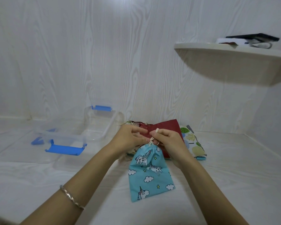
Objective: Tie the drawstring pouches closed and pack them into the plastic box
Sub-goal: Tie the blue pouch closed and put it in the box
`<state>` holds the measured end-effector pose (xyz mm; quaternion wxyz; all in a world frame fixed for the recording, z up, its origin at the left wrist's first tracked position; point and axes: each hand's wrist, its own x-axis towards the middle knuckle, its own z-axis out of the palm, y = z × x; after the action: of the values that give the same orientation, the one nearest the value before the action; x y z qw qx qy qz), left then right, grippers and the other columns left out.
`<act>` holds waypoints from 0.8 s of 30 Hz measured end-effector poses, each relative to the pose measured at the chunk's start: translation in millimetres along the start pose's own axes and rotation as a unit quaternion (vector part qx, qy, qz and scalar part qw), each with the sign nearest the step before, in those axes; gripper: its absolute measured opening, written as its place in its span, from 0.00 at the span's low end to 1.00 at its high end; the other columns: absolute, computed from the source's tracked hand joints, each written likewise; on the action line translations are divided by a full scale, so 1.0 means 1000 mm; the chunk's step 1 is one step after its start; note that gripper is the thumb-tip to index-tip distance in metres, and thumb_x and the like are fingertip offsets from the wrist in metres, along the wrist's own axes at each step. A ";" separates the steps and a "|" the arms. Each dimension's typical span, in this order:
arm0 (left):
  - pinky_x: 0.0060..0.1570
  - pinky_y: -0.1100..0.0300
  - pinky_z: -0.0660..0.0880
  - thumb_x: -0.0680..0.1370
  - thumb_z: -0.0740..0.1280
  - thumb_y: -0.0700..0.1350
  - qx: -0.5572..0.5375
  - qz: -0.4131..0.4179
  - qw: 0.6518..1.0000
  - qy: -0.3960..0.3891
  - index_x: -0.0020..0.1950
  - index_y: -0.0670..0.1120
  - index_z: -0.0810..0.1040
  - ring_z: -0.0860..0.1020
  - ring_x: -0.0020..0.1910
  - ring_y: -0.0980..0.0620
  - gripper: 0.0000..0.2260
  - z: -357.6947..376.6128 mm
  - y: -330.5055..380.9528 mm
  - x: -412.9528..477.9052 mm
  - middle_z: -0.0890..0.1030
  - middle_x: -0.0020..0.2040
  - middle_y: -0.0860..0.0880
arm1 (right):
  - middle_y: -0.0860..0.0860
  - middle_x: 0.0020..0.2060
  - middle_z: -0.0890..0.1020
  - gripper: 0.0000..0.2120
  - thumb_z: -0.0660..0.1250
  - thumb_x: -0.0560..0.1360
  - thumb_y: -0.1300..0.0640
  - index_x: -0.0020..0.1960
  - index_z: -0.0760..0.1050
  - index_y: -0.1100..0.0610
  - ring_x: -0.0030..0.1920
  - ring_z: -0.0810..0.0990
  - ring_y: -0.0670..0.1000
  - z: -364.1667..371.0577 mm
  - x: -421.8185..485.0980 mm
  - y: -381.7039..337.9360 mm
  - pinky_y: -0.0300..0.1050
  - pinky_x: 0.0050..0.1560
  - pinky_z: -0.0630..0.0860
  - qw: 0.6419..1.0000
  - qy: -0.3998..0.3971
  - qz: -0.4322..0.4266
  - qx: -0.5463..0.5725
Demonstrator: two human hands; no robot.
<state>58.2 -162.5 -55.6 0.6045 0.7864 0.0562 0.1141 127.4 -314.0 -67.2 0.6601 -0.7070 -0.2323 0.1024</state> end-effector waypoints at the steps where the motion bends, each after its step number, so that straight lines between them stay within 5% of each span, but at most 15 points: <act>1: 0.41 0.61 0.81 0.72 0.74 0.38 0.011 -0.001 1.000 -0.011 0.56 0.42 0.82 0.84 0.39 0.54 0.13 -0.001 0.000 0.001 0.85 0.38 0.50 | 0.52 0.30 0.80 0.06 0.70 0.75 0.60 0.45 0.82 0.62 0.33 0.78 0.47 0.000 0.000 0.000 0.39 0.38 0.76 1.000 0.003 0.000 -0.005; 4: 0.50 0.56 0.80 0.75 0.72 0.42 0.042 0.003 0.998 -0.056 0.50 0.44 0.85 0.84 0.46 0.49 0.06 -0.002 -0.001 0.001 0.86 0.43 0.47 | 0.52 0.30 0.81 0.08 0.72 0.73 0.59 0.46 0.78 0.64 0.32 0.78 0.46 0.002 0.001 0.000 0.38 0.38 0.77 1.000 0.013 0.004 -0.010; 9: 0.34 0.65 0.75 0.76 0.70 0.44 0.058 0.004 0.998 -0.024 0.41 0.46 0.84 0.80 0.35 0.56 0.05 -0.002 -0.003 0.001 0.83 0.36 0.50 | 0.56 0.35 0.83 0.07 0.73 0.71 0.64 0.46 0.75 0.60 0.38 0.81 0.52 0.000 -0.003 -0.003 0.45 0.43 0.77 0.999 -0.029 -0.002 0.021; 17: 0.33 0.62 0.69 0.78 0.68 0.45 0.110 0.043 0.991 -0.061 0.38 0.47 0.81 0.73 0.31 0.56 0.08 -0.003 0.001 0.000 0.78 0.31 0.52 | 0.46 0.36 0.84 0.04 0.75 0.70 0.58 0.44 0.84 0.51 0.32 0.78 0.39 0.005 -0.004 -0.001 0.34 0.36 0.76 0.962 0.050 -0.136 -0.233; 24: 0.31 0.61 0.67 0.78 0.67 0.47 0.173 0.043 0.981 -0.079 0.39 0.44 0.80 0.71 0.29 0.54 0.10 -0.005 0.004 0.000 0.75 0.30 0.50 | 0.48 0.32 0.82 0.06 0.71 0.72 0.61 0.41 0.83 0.51 0.29 0.72 0.40 0.007 -0.007 -0.003 0.31 0.31 0.71 0.943 0.026 -0.159 -0.293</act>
<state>57.2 -158.7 -50.5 0.4566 0.8872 -0.0073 0.0660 117.8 -310.4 -66.4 0.4376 -0.8252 -0.3444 -0.0948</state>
